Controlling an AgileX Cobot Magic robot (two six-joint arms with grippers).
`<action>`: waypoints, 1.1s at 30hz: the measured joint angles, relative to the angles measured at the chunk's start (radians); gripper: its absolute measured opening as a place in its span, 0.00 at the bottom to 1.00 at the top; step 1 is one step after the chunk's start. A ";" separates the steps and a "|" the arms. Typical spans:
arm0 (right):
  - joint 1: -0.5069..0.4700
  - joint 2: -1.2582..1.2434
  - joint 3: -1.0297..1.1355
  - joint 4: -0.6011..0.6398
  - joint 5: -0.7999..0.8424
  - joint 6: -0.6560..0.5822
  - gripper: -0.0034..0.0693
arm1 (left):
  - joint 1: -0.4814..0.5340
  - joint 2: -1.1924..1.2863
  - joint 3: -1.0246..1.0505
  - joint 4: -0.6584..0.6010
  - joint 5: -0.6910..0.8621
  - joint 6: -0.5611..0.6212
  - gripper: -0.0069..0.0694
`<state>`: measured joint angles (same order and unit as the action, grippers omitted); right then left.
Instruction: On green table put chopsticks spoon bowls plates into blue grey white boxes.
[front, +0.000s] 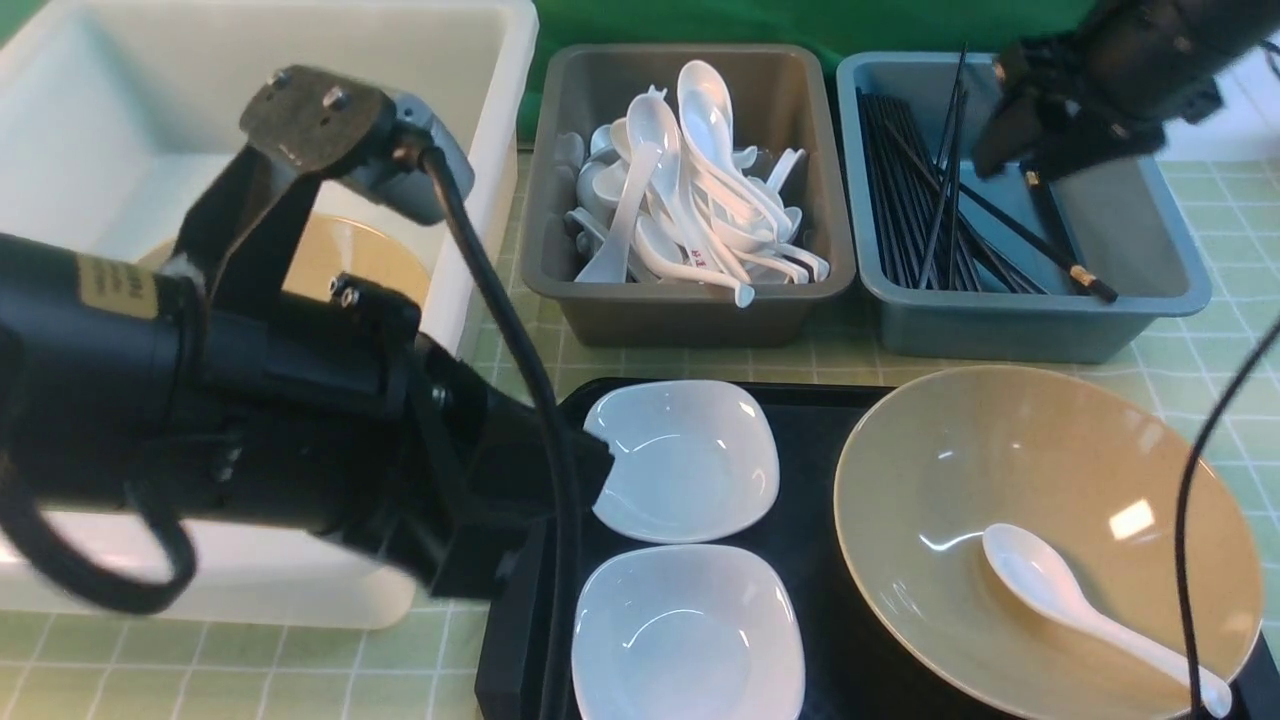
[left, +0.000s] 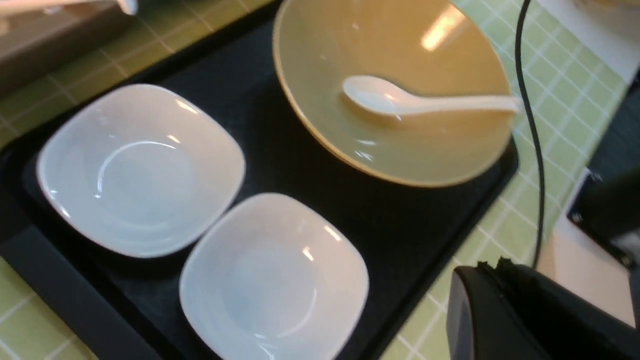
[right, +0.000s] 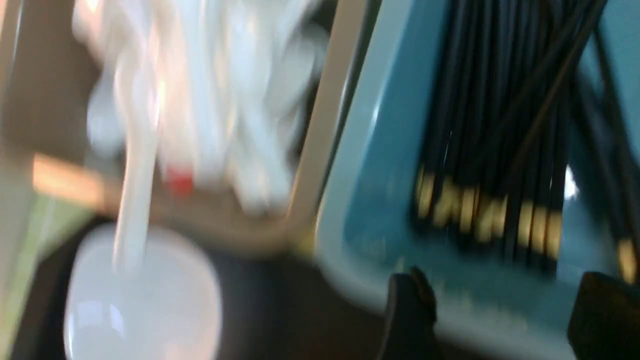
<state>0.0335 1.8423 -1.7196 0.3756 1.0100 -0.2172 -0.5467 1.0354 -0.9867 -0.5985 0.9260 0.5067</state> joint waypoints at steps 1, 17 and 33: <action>0.010 -0.067 0.072 -0.002 -0.011 -0.055 0.63 | 0.000 -0.004 -0.002 0.000 0.020 0.008 0.09; 0.333 -0.372 0.546 -0.385 0.157 0.017 0.63 | -0.002 -0.010 -0.004 -0.040 0.112 0.029 0.09; 0.334 -0.153 0.560 -0.396 0.159 0.089 0.63 | -0.002 -0.060 -0.004 -0.040 0.163 0.073 0.09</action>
<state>0.3675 1.6891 -1.1596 -0.0201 1.1689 -0.1281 -0.5486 0.9749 -0.9904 -0.6382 1.0887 0.5794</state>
